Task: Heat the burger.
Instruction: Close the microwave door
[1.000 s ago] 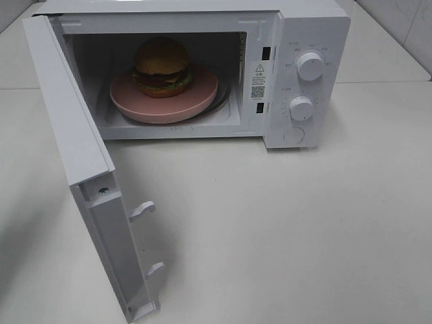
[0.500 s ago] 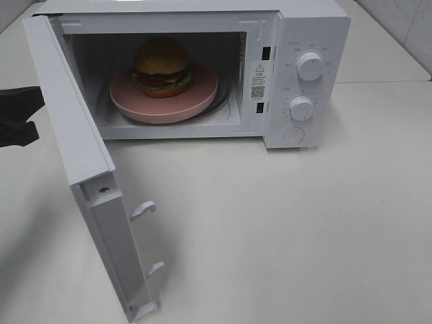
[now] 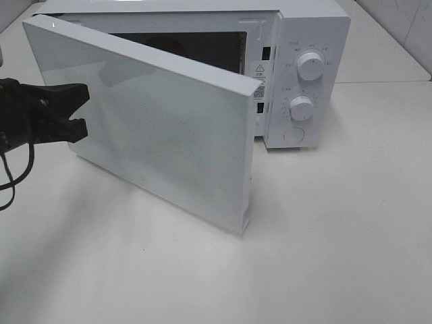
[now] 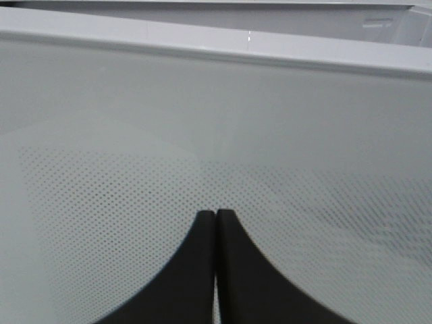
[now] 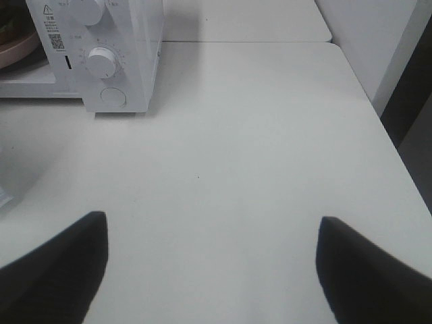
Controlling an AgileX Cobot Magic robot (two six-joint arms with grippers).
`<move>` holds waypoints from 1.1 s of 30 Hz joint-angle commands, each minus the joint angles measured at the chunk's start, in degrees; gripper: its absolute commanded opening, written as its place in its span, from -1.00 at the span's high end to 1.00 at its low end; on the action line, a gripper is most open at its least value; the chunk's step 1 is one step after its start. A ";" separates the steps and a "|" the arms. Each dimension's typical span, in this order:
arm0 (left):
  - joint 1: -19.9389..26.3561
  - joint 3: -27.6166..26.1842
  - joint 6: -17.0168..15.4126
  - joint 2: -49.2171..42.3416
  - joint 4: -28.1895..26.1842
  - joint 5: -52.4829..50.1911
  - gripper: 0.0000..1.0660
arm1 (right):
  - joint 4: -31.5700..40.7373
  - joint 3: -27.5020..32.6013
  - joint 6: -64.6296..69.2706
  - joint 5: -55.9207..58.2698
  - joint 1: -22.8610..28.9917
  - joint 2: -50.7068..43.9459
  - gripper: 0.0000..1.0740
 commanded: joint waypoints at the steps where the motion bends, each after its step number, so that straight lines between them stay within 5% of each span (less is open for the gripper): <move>1: -3.78 -2.52 3.67 0.74 -5.79 2.23 1.00 | -0.23 0.06 -0.06 -0.74 -0.29 -2.06 -0.42; 7: -9.63 -7.28 4.47 4.47 -17.07 4.30 1.00 | -0.23 0.06 -0.06 -0.74 -0.29 -2.06 -0.42; 10: -10.37 -7.91 5.10 4.98 -18.51 4.30 1.00 | -0.23 0.06 -0.06 -0.74 -0.29 -2.06 -0.42; 15: -15.70 -13.75 8.77 9.68 -26.13 4.35 1.00 | -0.23 0.06 -0.06 -0.74 -0.29 -2.06 -0.42; 25: -19.94 -20.74 9.45 14.55 -31.63 6.82 1.00 | -0.23 0.06 -0.06 -0.74 -0.29 -2.06 -0.42; 33: -22.00 -28.36 14.15 18.33 -35.18 9.17 1.00 | -0.29 0.06 -0.06 -0.74 -0.29 -2.06 -0.42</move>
